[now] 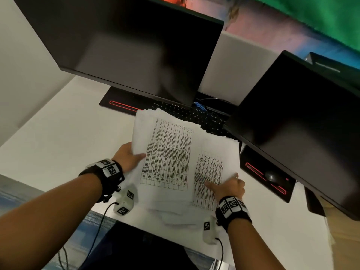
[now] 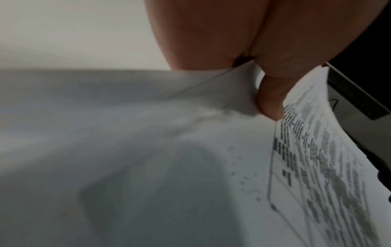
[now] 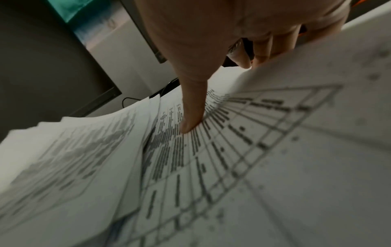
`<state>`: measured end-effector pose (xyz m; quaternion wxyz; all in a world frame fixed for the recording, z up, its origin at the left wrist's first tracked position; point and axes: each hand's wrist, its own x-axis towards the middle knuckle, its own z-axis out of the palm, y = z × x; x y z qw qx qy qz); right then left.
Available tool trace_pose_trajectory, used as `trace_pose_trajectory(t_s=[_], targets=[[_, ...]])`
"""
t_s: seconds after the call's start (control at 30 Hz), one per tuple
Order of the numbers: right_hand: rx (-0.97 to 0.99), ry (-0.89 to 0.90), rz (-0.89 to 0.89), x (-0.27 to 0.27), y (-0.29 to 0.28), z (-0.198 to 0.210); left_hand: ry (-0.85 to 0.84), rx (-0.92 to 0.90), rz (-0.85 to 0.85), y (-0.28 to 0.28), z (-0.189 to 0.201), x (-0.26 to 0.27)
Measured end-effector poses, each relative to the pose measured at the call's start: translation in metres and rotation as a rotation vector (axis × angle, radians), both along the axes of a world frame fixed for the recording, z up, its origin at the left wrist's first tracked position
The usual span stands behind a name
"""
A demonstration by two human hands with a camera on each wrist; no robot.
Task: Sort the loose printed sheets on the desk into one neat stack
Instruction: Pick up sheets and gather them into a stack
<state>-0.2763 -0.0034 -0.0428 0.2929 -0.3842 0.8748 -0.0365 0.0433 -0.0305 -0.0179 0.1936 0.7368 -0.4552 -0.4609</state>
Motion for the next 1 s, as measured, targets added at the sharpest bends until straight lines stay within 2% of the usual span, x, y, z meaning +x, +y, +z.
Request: trace_pose_trajectory(t_s=[0.2, 0.33, 0.47, 0.57, 0.67, 0.77, 0.87, 1.0], targets=[[-0.106, -0.163, -0.091, -0.002, -0.009, 0.008, 0.066, -0.003, 0.107, 0.005, 0.003, 0.022], [-0.253, -0.246, 0.032, 0.002, -0.006, 0.027, 0.088, 0.023, 0.092, 0.011, 0.001, 0.029], [-0.419, -0.020, 0.290, 0.008, -0.008, 0.088, 0.053, 0.059, 0.051, 0.013, -0.005, 0.025], [-0.622, 0.116, 0.323, 0.007, -0.014, 0.150, -0.056, 0.051, 0.020, 0.012, -0.007, 0.017], [-0.820, 0.044, 0.209, 0.001, -0.020, 0.198, -0.074, 0.040, 0.037, 0.012, -0.007, 0.007], [-0.897, -0.120, 0.145, -0.001, -0.020, 0.222, -0.064, 0.030, 0.013, 0.011, -0.003, -0.003], [-0.829, -0.346, 0.065, 0.008, -0.021, 0.199, -0.060, 0.016, 0.010, 0.009, -0.004, -0.009], [-0.515, -0.488, -0.075, 0.032, -0.019, 0.097, 0.116, 0.067, 0.133, 0.004, -0.010, -0.008]])
